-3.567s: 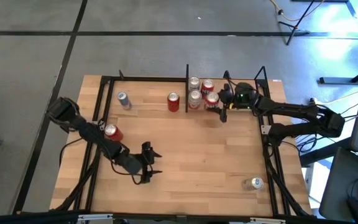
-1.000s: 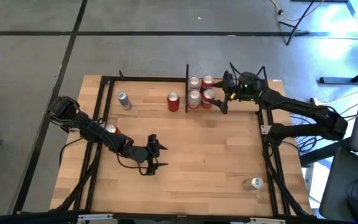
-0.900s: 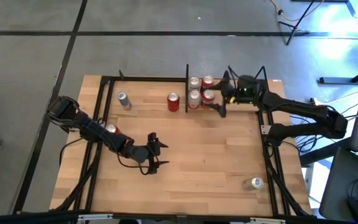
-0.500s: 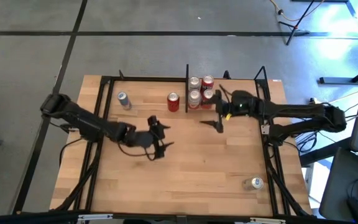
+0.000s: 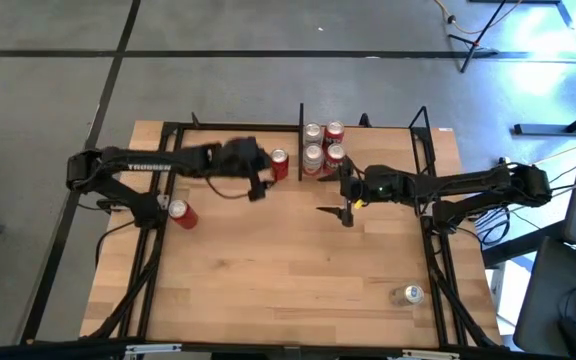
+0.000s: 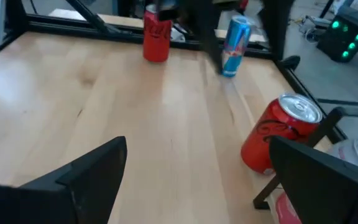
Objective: Place canned beverage on shelf
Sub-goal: Put the right red black soda can on the shelf
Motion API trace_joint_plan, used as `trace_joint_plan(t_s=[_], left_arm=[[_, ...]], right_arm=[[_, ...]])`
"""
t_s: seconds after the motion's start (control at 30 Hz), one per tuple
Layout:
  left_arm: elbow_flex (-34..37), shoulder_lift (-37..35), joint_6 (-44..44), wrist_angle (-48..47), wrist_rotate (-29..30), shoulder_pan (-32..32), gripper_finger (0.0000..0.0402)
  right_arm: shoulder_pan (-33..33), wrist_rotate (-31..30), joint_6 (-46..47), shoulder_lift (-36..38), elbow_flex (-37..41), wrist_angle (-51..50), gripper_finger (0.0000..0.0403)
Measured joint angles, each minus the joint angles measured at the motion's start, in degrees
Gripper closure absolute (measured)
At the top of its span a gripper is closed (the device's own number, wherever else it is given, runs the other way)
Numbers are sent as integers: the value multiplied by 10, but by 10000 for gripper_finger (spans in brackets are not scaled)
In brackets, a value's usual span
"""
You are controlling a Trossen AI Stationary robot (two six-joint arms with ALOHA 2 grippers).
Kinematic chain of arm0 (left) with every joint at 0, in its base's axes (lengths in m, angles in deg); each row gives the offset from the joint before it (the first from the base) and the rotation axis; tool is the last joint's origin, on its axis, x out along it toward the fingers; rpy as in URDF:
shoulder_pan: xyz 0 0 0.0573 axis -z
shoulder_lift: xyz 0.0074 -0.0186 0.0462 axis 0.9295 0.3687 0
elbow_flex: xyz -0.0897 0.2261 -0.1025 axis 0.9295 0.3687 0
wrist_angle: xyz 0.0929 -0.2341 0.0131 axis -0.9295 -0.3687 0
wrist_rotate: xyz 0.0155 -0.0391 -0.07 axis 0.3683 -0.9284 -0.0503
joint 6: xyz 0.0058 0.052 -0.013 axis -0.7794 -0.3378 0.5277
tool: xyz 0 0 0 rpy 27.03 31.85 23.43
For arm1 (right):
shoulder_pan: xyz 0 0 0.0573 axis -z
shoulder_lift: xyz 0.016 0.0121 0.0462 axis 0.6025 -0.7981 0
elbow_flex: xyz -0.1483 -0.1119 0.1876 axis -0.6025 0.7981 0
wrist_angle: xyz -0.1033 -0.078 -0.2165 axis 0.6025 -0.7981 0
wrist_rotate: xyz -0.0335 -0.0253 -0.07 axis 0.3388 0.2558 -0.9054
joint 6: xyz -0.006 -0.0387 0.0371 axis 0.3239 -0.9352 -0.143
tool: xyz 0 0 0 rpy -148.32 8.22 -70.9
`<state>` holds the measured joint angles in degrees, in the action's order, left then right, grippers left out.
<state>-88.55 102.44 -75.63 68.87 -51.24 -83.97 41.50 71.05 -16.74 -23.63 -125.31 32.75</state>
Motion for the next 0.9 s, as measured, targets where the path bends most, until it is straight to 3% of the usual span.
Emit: trace_joint_plan(t_s=[0.17,0.43,0.73,0.9], left_arm=[[0,20,-34,29,-115,-92,86],[0,88,-60,103,-225,-176,86],[0,139,-73,147,-280,-198,86],[-2,158,-71,164,-276,-196,86]], right_arm=[[0,-16,15,-5,1,-7,26],[0,-17,26,-26,1,-19,26],[0,-41,27,-49,1,-1,26],[0,-41,26,-50,1,8,26]])
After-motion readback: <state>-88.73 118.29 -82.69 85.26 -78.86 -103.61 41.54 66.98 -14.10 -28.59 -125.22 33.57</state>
